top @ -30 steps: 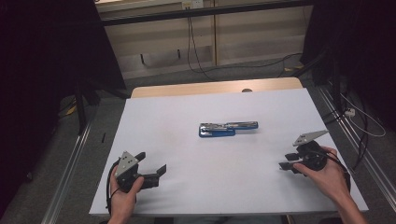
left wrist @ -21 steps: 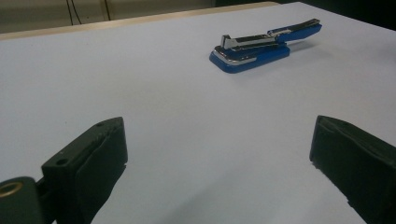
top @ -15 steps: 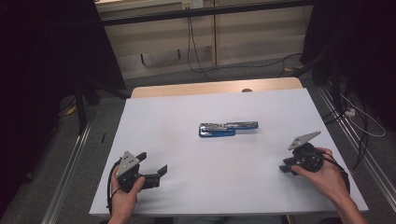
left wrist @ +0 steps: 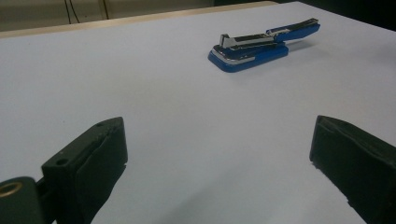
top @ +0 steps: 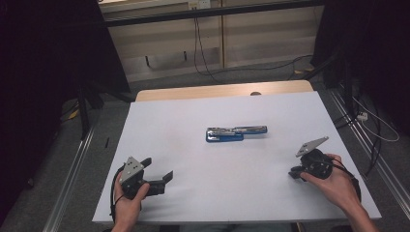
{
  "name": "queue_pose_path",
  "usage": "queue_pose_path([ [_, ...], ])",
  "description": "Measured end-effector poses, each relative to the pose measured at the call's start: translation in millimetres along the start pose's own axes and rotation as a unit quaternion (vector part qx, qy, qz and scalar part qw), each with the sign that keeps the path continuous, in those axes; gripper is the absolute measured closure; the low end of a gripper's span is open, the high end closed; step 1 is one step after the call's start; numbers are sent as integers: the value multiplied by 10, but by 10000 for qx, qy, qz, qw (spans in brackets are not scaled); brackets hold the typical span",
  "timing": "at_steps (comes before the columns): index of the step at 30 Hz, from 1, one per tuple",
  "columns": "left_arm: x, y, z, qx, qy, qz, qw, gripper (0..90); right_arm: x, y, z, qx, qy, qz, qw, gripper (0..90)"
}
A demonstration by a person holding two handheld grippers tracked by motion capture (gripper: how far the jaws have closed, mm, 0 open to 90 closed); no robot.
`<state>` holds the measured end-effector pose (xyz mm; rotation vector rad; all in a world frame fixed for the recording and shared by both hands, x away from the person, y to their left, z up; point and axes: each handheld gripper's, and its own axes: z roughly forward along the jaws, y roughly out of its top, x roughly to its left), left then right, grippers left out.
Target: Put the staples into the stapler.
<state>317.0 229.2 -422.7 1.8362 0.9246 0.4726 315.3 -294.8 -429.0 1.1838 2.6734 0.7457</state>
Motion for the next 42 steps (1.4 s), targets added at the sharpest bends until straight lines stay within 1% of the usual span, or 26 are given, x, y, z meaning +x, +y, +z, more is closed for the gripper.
queue_pose_path([
  [5,18,-5,-11,-3,47,-47,10000,43,3,5,0,-29,-5,18,10000,791],
  [7,21,-5,-8,-3,37,-35,10000,43,2,5,0,-37,-3,12,10000,791],
  [8,21,-5,-6,2,20,-33,10000,43,2,7,-1,-46,7,12,10000,792],
  [9,17,-4,-4,20,26,-20,10000,43,16,20,6,-61,80,15,9999,792],
  [12,15,-4,-2,26,19,-10,10000,43,33,36,17,-61,86,-16,9999,792],
  [13,14,-4,-1,24,19,-12,10000,43,36,41,22,-96,94,-44,9999,792],
  [16,17,-1,-1,1,48,-9,10000,43,40,48,29,-175,104,-7,9998,792],
  [19,21,-1,3,-25,45,-73,10000,43,30,46,30,-316,112,18,9994,792],
  [20,28,2,-3,-5,69,-36,10000,43,26,45,24,-356,112,38,9993,792],
  [23,29,2,-8,-6,62,-51,10000,43,21,45,5,-494,115,117,9986,792],
  [28,26,0,-3,0,42,-42,10000,43,19,50,-2,-625,132,120,9979,792],
  [30,25,1,2,-19,42,-53,10000,43,33,58,-2,-719,151,114,9972,792],
  [31,27,1,6,33,80,-55,9999,43,45,70,-11,-810,151,120,9965,792],
  [32,27,1,6,33,80,-55,9999,43,45,70,-11,-810,151,120,9965,792],
  [34,30,0,8,49,67,-48,10000,43,53,82,-18,-907,140,93,9957,792],
  [35,29,0,7,48,73,-47,10000,43,57,84,-30,-1005,112,117,9948,792],
  [36,28,0,6,46,80,-42,9999,43,57,84,-30,-1005,112,117,9948,792],
  [38,26,-1,4,33,69,-53,10000,43,50,81,-40,-1138,96,155,9933,792],
  [42,29,0,7,43,60,-43,10000,43,36,79,-45,-1310,238,229,9908,792],
])
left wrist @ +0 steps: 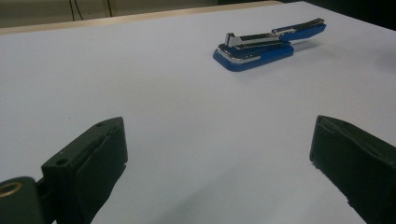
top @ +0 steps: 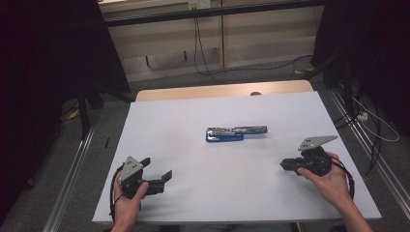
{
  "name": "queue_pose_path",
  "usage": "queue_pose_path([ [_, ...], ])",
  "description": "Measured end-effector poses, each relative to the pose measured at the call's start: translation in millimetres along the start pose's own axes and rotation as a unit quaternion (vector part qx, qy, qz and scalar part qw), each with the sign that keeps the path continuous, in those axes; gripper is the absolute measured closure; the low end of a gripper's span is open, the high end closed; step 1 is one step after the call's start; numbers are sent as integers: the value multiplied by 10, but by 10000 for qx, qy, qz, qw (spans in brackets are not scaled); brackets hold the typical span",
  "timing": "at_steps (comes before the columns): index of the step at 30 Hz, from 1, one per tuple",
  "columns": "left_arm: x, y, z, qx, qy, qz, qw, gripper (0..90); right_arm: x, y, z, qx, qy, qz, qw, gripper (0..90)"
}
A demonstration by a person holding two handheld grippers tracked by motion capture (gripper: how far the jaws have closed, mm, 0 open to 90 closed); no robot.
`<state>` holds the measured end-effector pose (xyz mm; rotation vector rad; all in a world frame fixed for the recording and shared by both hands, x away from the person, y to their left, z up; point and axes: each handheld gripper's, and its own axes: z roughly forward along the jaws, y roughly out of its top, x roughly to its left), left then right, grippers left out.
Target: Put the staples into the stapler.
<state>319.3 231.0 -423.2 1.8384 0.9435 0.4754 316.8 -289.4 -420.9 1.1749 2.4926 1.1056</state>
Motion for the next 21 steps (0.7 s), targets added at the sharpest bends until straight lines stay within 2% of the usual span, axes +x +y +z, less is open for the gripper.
queue_pose_path([
  [3,0,2,8,7,-27,14,10000,43,-1,9,2,-51,-19,-30,10000,792],
  [11,-2,9,11,-22,-10,30,10000,43,-24,83,32,-407,-39,66,9991,792],
  [21,7,11,20,-29,-23,18,10000,43,0,170,73,-542,-24,0,9985,792],
])
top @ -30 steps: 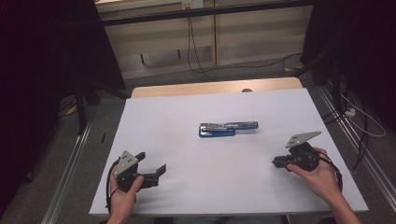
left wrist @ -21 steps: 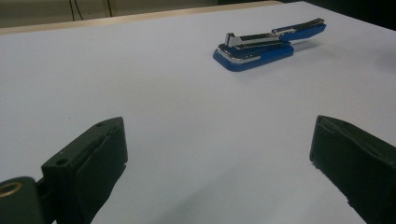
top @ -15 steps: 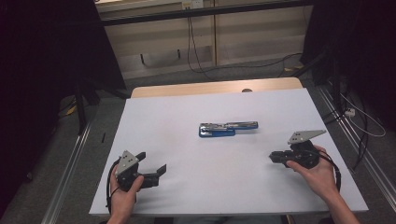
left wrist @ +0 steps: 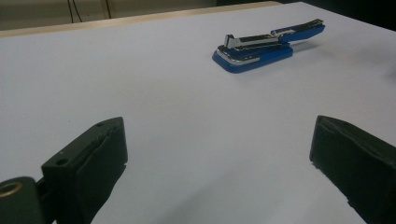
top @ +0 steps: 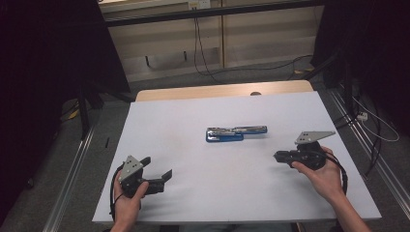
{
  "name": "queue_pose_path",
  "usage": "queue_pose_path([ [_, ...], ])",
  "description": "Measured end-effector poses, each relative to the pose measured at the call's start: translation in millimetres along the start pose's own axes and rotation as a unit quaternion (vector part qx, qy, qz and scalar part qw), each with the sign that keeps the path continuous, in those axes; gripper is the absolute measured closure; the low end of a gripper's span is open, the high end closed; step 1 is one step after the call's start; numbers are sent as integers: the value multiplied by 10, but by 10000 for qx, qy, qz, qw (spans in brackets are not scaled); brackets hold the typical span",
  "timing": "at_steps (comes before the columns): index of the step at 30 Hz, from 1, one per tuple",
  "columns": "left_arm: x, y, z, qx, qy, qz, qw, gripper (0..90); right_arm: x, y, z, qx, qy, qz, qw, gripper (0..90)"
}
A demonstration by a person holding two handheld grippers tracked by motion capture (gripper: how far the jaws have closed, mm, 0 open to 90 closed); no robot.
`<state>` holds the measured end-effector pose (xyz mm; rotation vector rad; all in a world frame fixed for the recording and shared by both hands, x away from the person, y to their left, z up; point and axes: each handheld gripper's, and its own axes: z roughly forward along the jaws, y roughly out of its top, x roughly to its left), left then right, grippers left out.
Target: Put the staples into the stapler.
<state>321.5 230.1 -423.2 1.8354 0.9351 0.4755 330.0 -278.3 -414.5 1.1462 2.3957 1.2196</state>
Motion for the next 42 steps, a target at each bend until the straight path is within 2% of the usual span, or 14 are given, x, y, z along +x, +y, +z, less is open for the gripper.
queue_pose_path([
  [2,3,-2,5,33,-11,29,10000,43,7,27,9,-57,10,-21,10000,792],
  [5,3,0,-4,20,10,43,10000,43,3,77,31,-157,-13,-176,9997,792],
  [7,1,1,-7,-33,18,-10,10000,43,-10,105,51,-152,-10,-172,9997,792],
  [16,2,0,-7,-31,14,-7,10000,43,-54,243,147,-175,99,-142,9997,792],
  [18,9,2,-15,-5,21,47,10000,43,-59,273,176,-149,114,-152,9997,792],
  [27,8,1,-18,-5,28,39,10000,43,-52,392,267,-166,157,-222,9995,792],
  [28,8,3,-22,-13,36,50,10000,43,-51,422,297,-144,127,-284,9994,792],
  [35,10,3,-18,-5,12,52,10000,43,-60,478,401,-120,173,-279,9994,792],
  [42,7,4,-17,-6,-1,62,10000,43,-59,565,437,-151,172,-340,9992,792],
])
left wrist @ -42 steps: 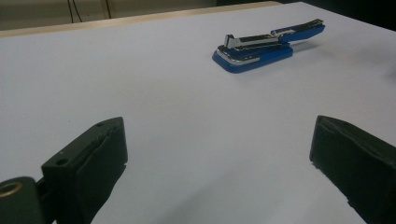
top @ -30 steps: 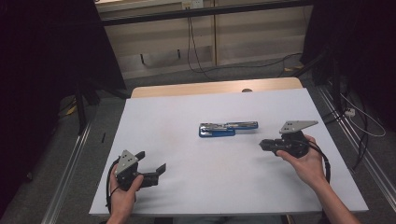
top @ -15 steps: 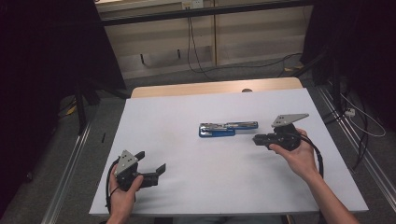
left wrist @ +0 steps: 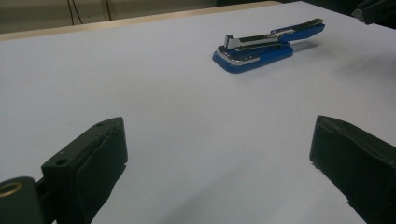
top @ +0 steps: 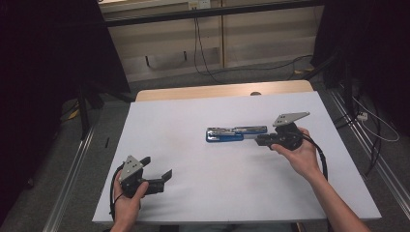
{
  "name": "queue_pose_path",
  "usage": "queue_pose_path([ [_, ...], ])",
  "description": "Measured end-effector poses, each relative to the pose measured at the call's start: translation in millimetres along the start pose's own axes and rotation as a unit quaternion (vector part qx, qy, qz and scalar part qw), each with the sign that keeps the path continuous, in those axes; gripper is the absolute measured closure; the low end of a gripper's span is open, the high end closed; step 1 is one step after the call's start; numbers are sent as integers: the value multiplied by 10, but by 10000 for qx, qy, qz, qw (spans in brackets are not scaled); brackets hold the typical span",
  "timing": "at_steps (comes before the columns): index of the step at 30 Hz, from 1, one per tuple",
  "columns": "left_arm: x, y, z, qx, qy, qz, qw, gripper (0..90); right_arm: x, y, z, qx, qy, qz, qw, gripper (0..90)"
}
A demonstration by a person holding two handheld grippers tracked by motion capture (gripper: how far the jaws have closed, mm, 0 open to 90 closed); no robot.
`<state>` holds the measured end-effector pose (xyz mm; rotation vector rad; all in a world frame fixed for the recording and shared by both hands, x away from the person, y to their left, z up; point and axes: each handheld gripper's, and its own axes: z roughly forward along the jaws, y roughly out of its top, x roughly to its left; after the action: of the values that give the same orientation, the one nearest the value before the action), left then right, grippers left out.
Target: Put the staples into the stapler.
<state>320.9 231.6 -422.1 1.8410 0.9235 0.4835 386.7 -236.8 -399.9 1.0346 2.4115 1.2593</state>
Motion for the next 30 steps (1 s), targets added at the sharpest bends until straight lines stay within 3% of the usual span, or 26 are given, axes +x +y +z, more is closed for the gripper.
queue_pose_path([
  [26,4,-1,0,-6,21,-34,10000,43,-36,246,271,-2,143,-121,9998,792],
  [28,4,-1,-3,-18,26,-34,10000,43,-40,269,296,109,24,-83,9999,792],
  [30,6,-2,-2,-15,23,-44,10000,43,-58,294,324,80,68,-65,9999,792],
])
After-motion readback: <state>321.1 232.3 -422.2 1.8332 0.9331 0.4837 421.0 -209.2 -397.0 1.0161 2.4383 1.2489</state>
